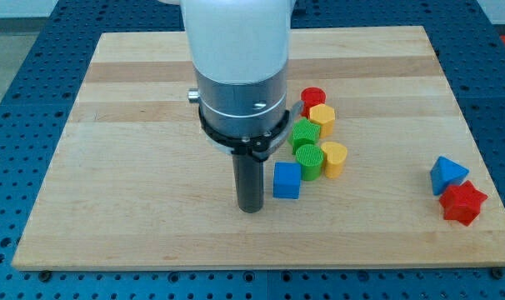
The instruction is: Move the blue cube towards center of the board
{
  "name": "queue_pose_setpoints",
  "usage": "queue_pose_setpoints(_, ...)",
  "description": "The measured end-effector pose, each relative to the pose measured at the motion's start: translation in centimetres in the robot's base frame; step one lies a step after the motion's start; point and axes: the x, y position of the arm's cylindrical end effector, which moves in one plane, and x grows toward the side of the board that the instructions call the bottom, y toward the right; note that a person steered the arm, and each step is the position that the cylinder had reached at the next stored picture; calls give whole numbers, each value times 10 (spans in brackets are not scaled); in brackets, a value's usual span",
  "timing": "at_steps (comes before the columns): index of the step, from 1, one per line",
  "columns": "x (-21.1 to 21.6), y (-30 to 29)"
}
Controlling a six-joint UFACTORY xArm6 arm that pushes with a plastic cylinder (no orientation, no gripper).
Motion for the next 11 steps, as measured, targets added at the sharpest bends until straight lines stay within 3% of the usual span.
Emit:
queue_pose_setpoints(2,60,11)
queue_pose_setpoints(3,58,37)
queue_pose_setpoints(4,-19,53)
queue_pose_setpoints(6,-20,50)
queue_pose_setpoints(8,-94,30)
queue_pose_setpoints(11,-105,45)
